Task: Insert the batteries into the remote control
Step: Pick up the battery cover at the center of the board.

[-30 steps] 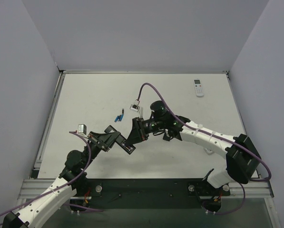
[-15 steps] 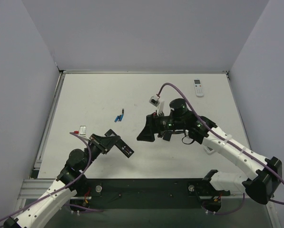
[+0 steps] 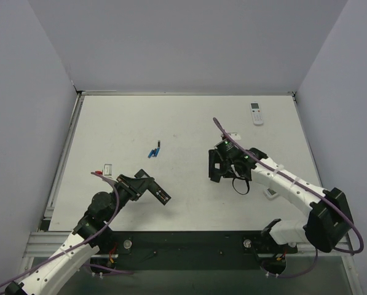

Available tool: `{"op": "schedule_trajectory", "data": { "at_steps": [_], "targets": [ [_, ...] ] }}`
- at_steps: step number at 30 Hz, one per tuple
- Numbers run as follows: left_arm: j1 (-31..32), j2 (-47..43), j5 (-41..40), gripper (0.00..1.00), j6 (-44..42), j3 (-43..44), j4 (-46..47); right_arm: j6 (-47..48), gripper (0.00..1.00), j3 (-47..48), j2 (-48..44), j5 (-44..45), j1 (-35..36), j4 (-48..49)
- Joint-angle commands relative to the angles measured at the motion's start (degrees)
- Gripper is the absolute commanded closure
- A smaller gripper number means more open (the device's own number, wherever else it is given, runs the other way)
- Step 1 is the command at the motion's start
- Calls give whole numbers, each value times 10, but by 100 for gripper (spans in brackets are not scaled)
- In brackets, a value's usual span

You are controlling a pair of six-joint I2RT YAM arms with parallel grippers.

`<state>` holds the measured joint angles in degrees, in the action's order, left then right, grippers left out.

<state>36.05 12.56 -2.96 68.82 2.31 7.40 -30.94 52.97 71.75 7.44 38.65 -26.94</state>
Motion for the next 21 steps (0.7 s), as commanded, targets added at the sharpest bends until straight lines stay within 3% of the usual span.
{"op": "schedule_trajectory", "data": {
  "at_steps": [1,9,21],
  "targets": [
    [0,-14,-6,100,4,-23,0,-69,2,11,78,112,-5,-24],
    [0,-33,-5,100,14,-41,-6,-149,11,10,174,55,-14,49],
    [0,-16,2,100,20,-43,8,-163,26,3,249,48,-10,85]
  ]
}}
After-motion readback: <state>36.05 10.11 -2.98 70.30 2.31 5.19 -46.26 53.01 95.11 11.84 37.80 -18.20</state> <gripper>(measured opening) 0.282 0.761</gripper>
